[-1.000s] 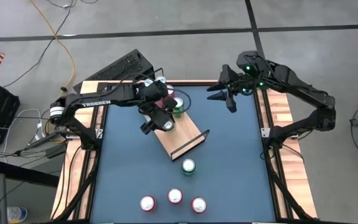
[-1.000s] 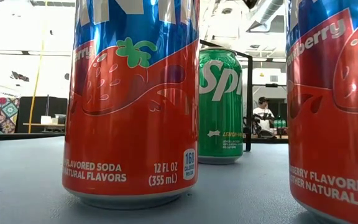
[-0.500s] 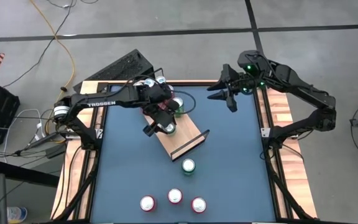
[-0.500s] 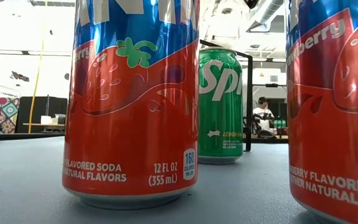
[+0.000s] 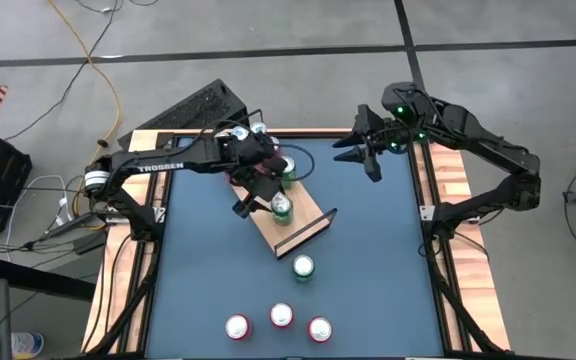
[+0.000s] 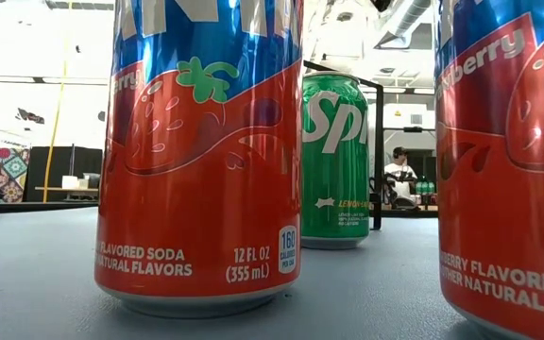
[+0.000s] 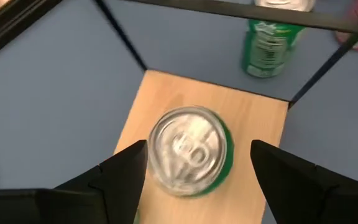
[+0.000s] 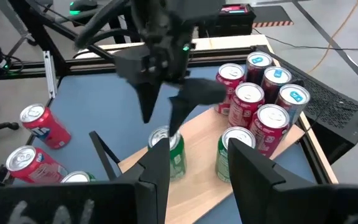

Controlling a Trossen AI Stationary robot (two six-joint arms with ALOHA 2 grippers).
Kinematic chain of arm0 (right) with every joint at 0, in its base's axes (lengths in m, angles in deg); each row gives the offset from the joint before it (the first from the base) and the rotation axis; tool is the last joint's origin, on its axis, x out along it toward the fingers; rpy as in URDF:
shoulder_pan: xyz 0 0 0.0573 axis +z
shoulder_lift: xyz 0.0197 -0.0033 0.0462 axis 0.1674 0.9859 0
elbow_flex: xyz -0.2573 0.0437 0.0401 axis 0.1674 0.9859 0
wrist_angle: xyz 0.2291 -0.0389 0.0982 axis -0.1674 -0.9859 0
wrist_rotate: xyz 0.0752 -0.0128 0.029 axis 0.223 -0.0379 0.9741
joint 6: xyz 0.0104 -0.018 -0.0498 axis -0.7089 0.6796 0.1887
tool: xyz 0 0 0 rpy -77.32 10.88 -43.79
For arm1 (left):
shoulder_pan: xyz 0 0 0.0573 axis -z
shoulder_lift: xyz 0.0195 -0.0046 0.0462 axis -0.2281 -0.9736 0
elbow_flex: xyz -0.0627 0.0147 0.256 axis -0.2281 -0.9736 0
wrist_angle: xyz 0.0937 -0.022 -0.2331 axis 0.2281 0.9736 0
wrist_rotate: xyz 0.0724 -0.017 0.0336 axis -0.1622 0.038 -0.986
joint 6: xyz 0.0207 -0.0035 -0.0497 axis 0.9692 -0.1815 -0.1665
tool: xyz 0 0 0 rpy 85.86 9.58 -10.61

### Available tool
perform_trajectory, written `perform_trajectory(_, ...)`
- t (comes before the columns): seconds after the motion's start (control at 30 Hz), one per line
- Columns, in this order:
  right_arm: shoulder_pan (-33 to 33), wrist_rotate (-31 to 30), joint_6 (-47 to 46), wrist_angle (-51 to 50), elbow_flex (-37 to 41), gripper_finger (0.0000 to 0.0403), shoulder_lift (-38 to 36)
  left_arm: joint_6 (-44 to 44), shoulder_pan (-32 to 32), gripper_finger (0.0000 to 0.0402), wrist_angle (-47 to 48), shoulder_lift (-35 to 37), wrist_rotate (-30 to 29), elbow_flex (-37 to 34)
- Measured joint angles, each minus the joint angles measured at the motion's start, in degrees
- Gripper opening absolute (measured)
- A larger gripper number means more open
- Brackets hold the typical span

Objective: Place canned beverage on shelf
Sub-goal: Put the right green soda can on the shelf aligned with the other green soda can

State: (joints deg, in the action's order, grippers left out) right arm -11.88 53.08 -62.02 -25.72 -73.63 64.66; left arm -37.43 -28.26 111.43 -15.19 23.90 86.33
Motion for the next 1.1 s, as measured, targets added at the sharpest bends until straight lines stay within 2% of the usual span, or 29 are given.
perform_trajectory(0.13, 2.2, 0.0, 2.6, 0.0, 0.0, 0.0145, 0.2, -4.9, 0.0, 0.0272, 2.0, 3.0, -1.0, 2.8)
perform_trajectory(0.23, 5.7, 0.0, 4.7, 1.5, -0.1, 0.0145, 3.2, -9.2, 0.5, 0.0272, 4.7, 5.8, -2.6, 5.1)
perform_trajectory(0.4, 10.3, 0.5, 9.1, 6.6, 0.1, 0.0136, 10.0, -16.5, 2.2, 0.0266, 5.6, 12.7, -10.8, 7.8)
perform_trajectory(0.53, 12.1, 2.8, 11.5, 7.9, 0.0, 0.0098, 15.3, -21.3, 4.1, 0.0245, 5.4, 18.3, -16.5, 8.3)
perform_trajectory(0.67, 14.0, 2.8, 13.8, 6.5, 0.1, 0.0035, 20.6, -25.1, 5.8, 0.0217, 5.3, 22.4, -19.7, 8.3)
perform_trajectory(0.77, 15.5, 2.8, 15.9, 6.3, 0.0, 0.0007, 22.4, -26.9, 6.3, 0.0196, 6.6, 24.1, -20.7, 8.4)
perform_trajectory(1.1, 18.1, 1.0, 17.2, 6.7, 0.0, 0.0000, 29.6, -29.8, 6.8, 0.0152, 13.2, 25.4, -20.5, 8.3)
